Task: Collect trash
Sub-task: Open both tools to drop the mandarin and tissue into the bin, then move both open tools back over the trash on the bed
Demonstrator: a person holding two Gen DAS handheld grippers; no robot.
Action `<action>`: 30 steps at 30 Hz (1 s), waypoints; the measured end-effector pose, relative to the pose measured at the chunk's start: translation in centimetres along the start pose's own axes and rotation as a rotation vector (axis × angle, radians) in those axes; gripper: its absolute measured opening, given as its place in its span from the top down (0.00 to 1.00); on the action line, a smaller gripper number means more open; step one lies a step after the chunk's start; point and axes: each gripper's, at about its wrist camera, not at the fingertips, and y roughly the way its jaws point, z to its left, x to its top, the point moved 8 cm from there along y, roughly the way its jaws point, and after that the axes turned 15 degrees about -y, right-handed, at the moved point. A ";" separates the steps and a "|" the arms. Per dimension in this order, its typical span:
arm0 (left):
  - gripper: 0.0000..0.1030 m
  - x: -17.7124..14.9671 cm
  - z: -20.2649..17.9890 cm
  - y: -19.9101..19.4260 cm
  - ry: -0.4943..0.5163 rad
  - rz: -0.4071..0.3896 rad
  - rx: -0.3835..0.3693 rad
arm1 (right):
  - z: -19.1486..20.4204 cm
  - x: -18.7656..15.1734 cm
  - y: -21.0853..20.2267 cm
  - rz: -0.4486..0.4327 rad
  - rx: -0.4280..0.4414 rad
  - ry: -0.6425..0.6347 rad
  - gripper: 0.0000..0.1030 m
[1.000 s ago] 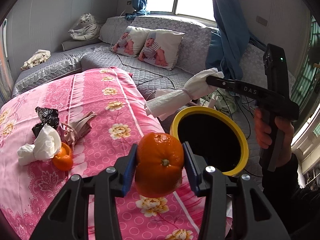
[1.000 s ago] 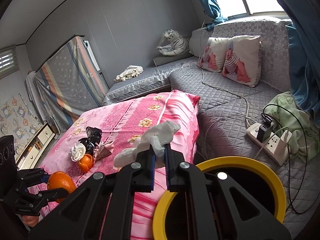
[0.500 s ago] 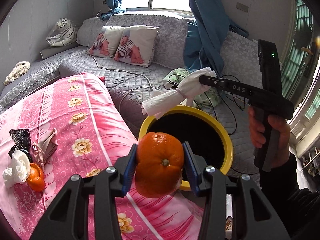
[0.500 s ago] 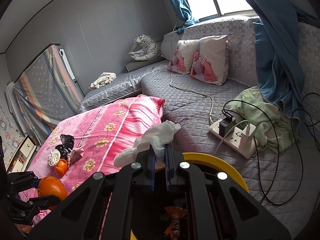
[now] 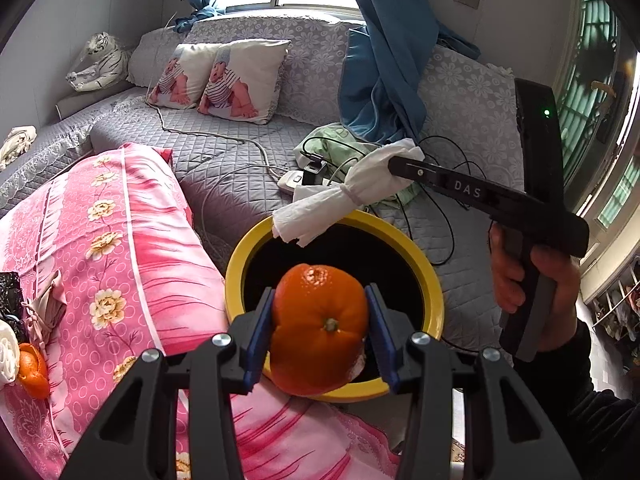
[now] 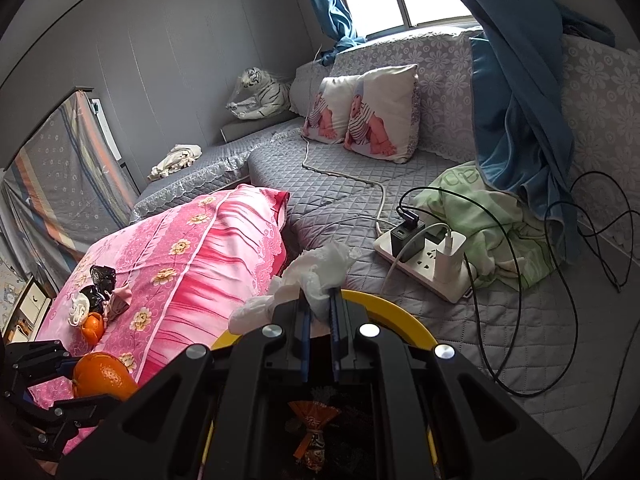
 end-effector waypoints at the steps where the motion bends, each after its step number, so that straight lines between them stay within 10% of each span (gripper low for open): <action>1: 0.59 0.0 -0.1 0.3 -0.003 0.003 -0.001 | -0.1 -0.2 0.1 0.005 -0.005 0.001 0.93; 16: 0.58 -1.1 -0.6 4.5 -0.032 0.084 -0.009 | -1.3 -1.5 1.6 0.059 -0.082 0.013 0.92; 22: 0.35 -0.8 -0.1 3.9 -0.053 0.056 -0.008 | -2.7 -2.2 2.1 0.082 -0.086 0.082 0.72; 30: 0.34 0.2 2.6 2.7 -0.103 0.017 0.023 | -2.7 -1.9 1.6 0.073 -0.079 0.095 0.70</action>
